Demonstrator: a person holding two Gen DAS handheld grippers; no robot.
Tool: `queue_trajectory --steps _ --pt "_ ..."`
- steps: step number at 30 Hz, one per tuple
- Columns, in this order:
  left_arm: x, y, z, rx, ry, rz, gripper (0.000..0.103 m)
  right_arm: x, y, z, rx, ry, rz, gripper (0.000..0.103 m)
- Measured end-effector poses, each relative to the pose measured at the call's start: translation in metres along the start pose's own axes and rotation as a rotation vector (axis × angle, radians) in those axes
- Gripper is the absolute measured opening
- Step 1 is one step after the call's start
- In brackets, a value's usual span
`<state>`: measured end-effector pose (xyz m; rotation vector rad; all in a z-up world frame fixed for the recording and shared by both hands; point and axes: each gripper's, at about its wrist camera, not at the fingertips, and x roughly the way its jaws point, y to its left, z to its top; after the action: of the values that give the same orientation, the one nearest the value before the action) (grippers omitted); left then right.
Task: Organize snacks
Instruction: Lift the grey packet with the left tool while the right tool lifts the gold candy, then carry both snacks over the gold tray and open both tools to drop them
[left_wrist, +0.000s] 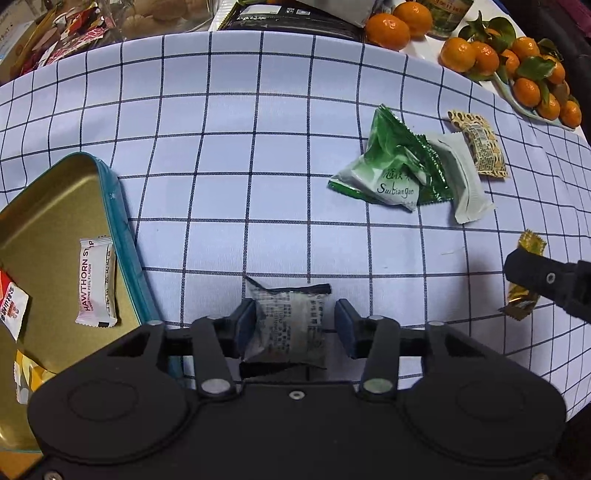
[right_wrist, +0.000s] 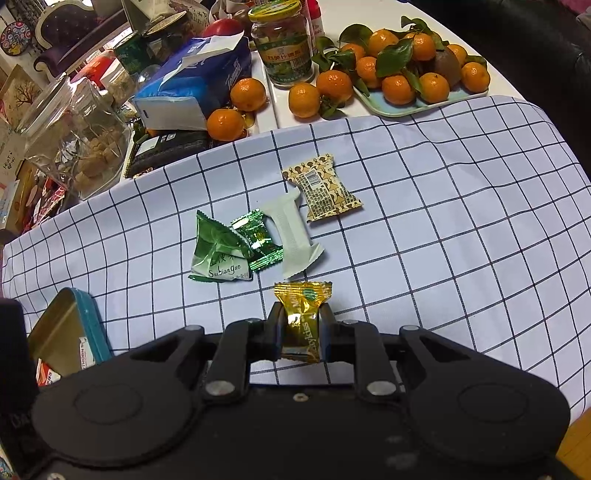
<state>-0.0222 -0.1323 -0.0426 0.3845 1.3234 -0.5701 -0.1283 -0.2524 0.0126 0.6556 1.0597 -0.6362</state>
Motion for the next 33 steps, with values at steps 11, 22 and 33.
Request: queue_trajectory --steps 11,22,33 --pt "-0.032 0.018 0.009 -0.075 -0.113 -0.027 0.043 0.001 0.002 0.001 0.011 -0.008 -0.006 0.021" --pt "-0.057 0.081 0.022 -0.292 -0.188 -0.024 0.043 0.007 0.026 -0.005 -0.044 -0.006 0.000 0.020" --pt "-0.068 0.139 0.021 -0.388 -0.229 0.081 0.043 0.004 0.083 -0.019 -0.154 -0.033 0.088 0.020"
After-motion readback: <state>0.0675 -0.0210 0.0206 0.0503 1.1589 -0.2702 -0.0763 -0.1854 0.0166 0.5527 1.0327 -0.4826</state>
